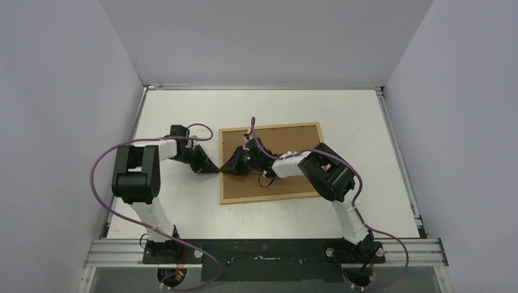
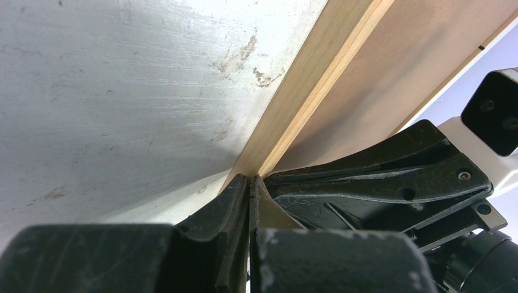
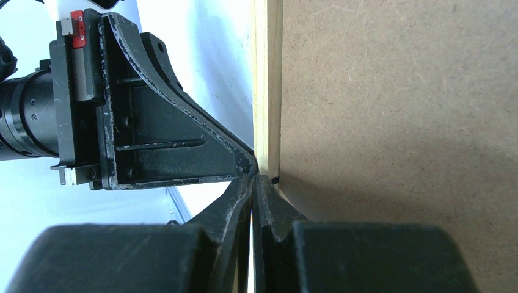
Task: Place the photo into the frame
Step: Install the photo frame at the center of the board.
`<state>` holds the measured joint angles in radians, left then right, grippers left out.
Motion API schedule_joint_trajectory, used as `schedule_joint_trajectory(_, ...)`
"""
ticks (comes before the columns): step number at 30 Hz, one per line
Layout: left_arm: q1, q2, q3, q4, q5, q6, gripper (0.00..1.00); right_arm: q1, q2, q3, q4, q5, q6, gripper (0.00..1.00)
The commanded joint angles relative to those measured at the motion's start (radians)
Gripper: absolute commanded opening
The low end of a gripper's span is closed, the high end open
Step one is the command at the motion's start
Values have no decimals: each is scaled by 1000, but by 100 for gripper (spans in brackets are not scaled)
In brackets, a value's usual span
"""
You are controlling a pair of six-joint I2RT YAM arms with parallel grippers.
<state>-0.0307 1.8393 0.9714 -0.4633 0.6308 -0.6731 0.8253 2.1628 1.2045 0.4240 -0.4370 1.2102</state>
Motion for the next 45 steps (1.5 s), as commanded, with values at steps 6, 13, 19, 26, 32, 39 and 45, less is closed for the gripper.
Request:
schedule_joint_trajectory(6, -8, 63, -33, -65, -197, 50, 0, -3, 17, -13, -113, 45, -56, 0)
schedule_joint_trajectory(13, -8, 63, -28, -83, -218, 51, 0, -9, 8, -27, -129, 56, -63, 0)
schedule_joint_trajectory(19, -8, 64, -22, -91, -229, 51, 0, -11, 6, -36, -136, 60, -67, 0)
schedule_joint_trajectory(26, -6, 69, -19, -99, -237, 52, 0, -17, -1, -42, -150, 71, -74, 0)
schedule_joint_trajectory(32, -6, 72, -16, -102, -240, 53, 0, -18, 2, -40, -158, 69, -77, 0)
schedule_joint_trajectory(39, -5, 77, -15, -103, -240, 53, 0, -22, -2, -52, -170, 75, -80, 9)
schedule_joint_trajectory(45, -3, 77, -18, -101, -237, 54, 0, -25, 4, -49, -170, 74, -85, 15)
